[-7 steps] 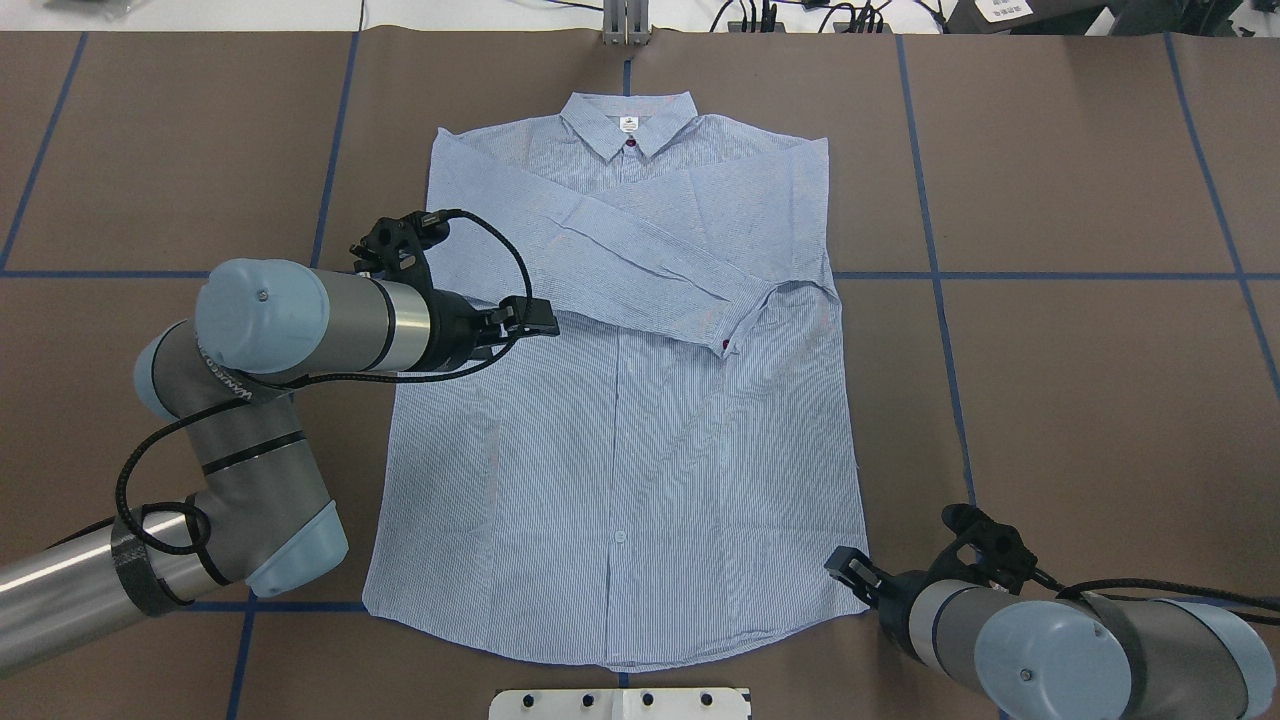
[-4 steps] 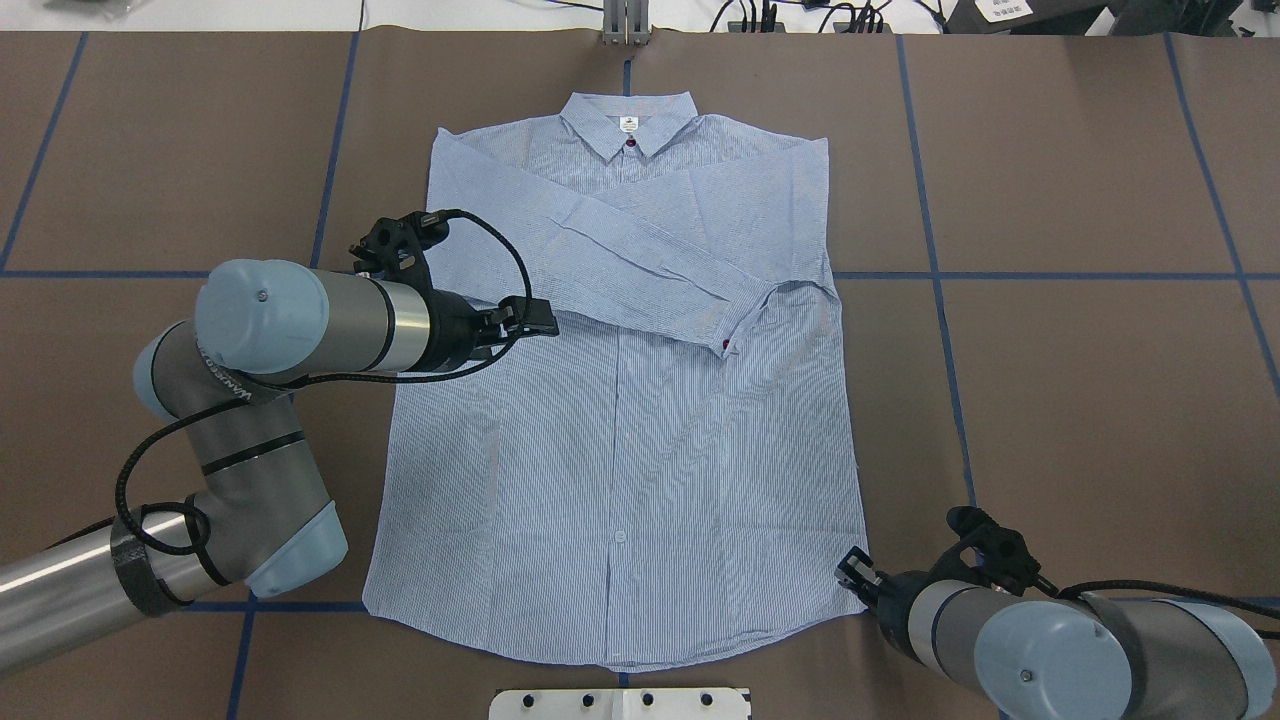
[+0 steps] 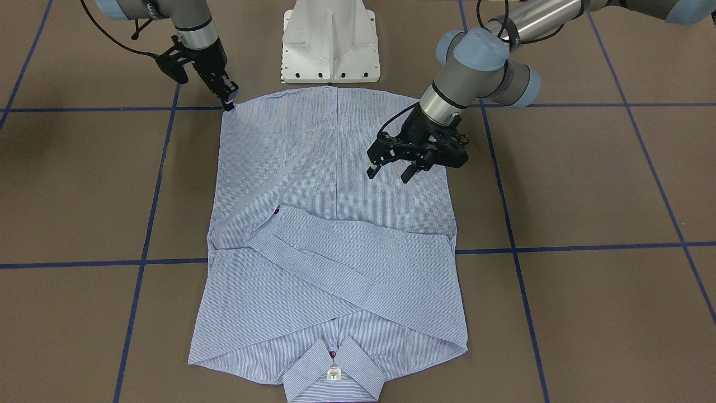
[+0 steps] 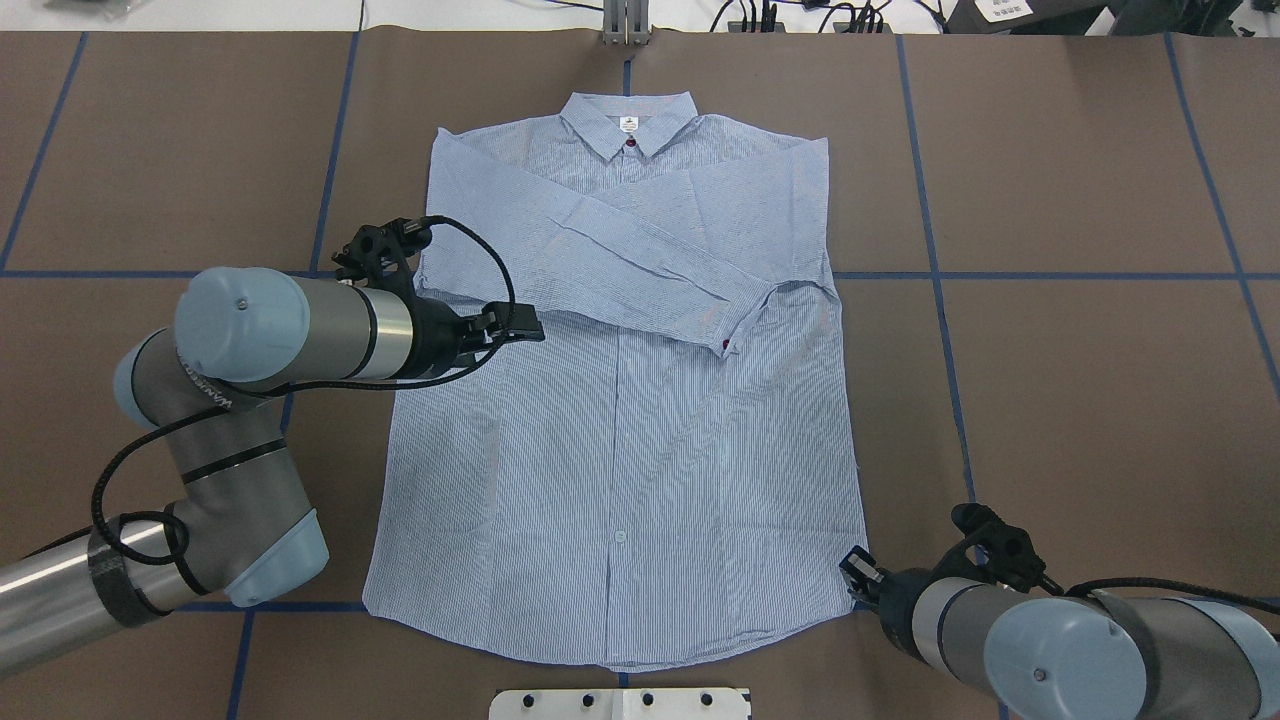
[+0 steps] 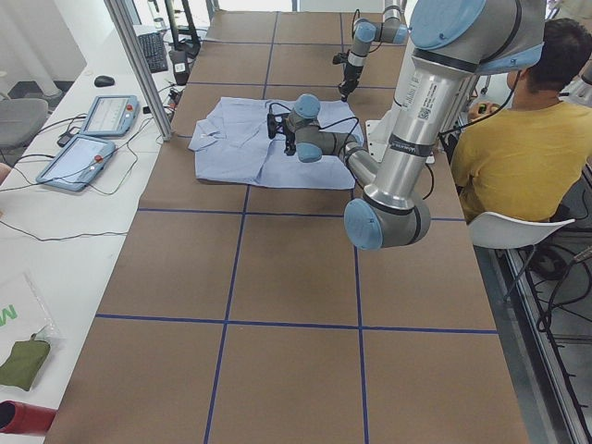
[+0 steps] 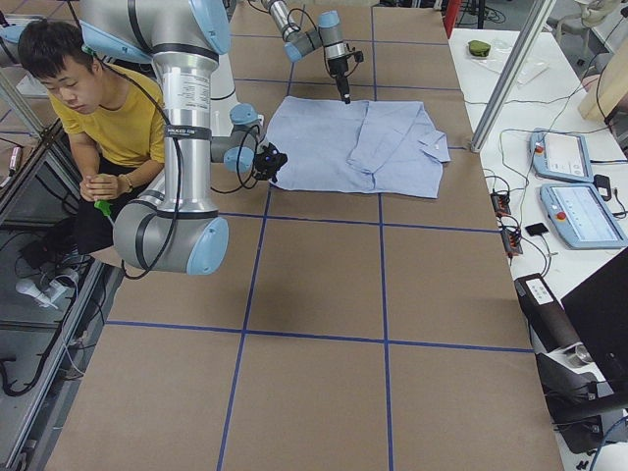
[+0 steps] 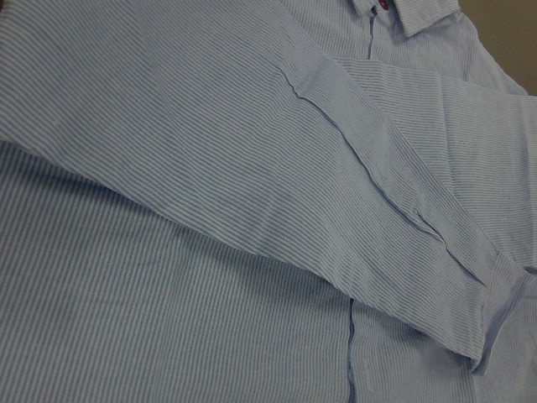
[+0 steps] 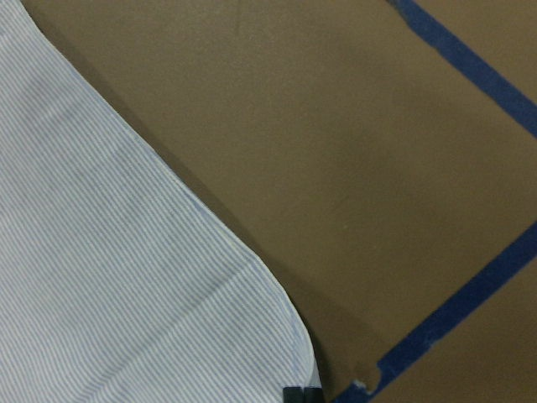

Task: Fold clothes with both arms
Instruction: 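Move both grippers to the hem corners nearest the robot and grasp them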

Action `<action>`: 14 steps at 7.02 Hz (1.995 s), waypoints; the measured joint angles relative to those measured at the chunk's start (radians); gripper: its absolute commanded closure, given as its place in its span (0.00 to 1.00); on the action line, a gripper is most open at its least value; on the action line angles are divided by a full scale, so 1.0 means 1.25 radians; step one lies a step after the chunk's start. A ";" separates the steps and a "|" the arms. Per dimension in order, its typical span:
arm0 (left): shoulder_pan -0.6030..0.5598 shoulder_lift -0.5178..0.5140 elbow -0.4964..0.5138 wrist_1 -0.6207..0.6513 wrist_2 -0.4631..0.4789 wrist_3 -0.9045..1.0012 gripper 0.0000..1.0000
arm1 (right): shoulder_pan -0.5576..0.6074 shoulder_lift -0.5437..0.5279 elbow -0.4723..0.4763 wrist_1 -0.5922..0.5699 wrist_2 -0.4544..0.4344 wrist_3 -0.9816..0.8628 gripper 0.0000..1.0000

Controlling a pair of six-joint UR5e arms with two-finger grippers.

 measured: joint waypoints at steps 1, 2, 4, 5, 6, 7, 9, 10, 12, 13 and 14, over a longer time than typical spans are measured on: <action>0.008 0.035 -0.034 0.000 0.001 -0.014 0.01 | 0.000 -0.002 0.004 0.000 0.000 0.000 1.00; 0.020 0.073 -0.071 0.002 0.004 -0.031 0.01 | 0.001 -0.003 0.007 0.000 0.000 0.000 1.00; 0.084 0.130 -0.147 0.098 0.042 -0.067 0.02 | 0.001 -0.011 0.016 0.000 0.001 -0.001 1.00; 0.134 0.141 -0.190 0.188 0.082 -0.093 0.05 | 0.002 -0.016 0.018 0.000 0.002 -0.001 1.00; 0.170 0.159 -0.225 0.245 0.105 -0.120 0.05 | 0.002 -0.018 0.019 0.000 0.002 -0.001 1.00; 0.190 0.196 -0.252 0.266 0.112 -0.140 0.05 | 0.002 -0.018 0.019 0.000 0.002 -0.001 1.00; 0.217 0.271 -0.278 0.265 0.114 -0.169 0.09 | 0.002 -0.019 0.019 0.000 0.001 -0.001 1.00; 0.227 0.281 -0.279 0.264 0.112 -0.184 0.11 | 0.001 -0.019 0.019 0.000 0.001 -0.001 1.00; 0.250 0.287 -0.275 0.260 0.111 -0.196 0.19 | 0.001 -0.019 0.018 0.000 0.001 -0.001 1.00; 0.257 0.287 -0.272 0.259 0.108 -0.197 0.24 | 0.000 -0.019 0.018 0.000 0.001 -0.001 1.00; 0.261 0.288 -0.269 0.258 0.103 -0.197 0.26 | 0.000 -0.019 0.017 0.000 0.000 0.000 1.00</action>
